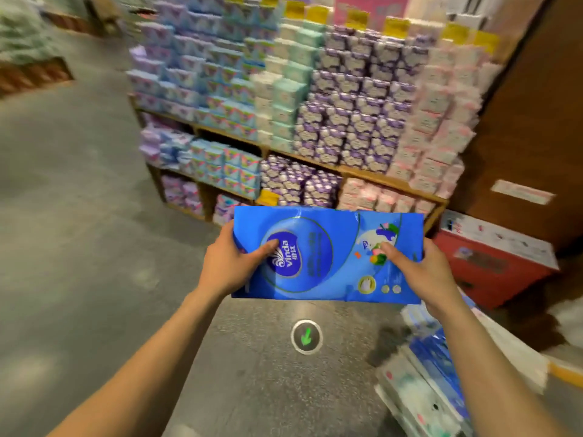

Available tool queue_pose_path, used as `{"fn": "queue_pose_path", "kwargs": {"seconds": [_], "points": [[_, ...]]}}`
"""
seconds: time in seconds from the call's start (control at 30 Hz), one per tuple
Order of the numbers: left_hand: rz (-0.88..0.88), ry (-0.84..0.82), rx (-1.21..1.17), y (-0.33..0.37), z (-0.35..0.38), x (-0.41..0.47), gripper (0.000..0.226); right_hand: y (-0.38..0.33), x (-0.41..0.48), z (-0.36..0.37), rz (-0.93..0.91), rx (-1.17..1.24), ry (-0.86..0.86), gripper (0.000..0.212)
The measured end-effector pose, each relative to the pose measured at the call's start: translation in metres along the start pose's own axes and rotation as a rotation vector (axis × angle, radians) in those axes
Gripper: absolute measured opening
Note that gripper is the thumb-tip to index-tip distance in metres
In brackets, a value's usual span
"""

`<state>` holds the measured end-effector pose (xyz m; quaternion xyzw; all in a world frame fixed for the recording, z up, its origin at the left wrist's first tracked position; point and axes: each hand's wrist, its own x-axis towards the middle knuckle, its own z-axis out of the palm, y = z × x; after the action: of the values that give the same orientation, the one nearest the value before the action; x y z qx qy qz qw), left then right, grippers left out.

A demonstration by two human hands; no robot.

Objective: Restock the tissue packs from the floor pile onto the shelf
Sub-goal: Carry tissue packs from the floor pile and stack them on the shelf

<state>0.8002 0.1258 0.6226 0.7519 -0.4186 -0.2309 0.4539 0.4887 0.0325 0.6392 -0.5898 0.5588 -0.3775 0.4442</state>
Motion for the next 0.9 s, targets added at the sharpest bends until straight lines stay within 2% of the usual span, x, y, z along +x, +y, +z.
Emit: {"fn": "queue_pose_path", "kwargs": {"seconds": [0.1, 0.23, 0.3, 0.37, 0.43, 0.53, 0.7, 0.9], "points": [[-0.059, 0.110, -0.006, -0.049, -0.087, -0.010, 0.067, -0.022, -0.009, 0.090, -0.045, 0.000, -0.108, 0.086], [-0.135, 0.248, 0.015, -0.110, -0.212, -0.030, 0.062, -0.057, -0.032, 0.221, -0.083, 0.003, -0.241, 0.088], [-0.179, 0.323, 0.025, -0.140, -0.274, -0.041, 0.061, -0.082, -0.051, 0.289, -0.112, 0.006, -0.309, 0.077], [-0.222, 0.411, 0.025, -0.167, -0.334, -0.054, 0.063, -0.108, -0.074, 0.356, -0.145, -0.005, -0.383, 0.052], [-0.263, 0.510, 0.029, -0.194, -0.392, -0.069, 0.067, -0.131, -0.096, 0.419, -0.181, 0.004, -0.465, 0.037], [-0.333, 0.651, 0.011, -0.236, -0.471, -0.094, 0.065, -0.163, -0.130, 0.511, -0.246, -0.014, -0.598, 0.033], [-0.423, 0.891, -0.029, -0.306, -0.574, -0.141, 0.047, -0.210, -0.184, 0.668, -0.363, -0.020, -0.813, 0.029], [-0.600, 1.184, -0.094, -0.375, -0.693, -0.202, 0.050, -0.262, -0.286, 0.864, -0.401, -0.013, -1.164, 0.027]]}}
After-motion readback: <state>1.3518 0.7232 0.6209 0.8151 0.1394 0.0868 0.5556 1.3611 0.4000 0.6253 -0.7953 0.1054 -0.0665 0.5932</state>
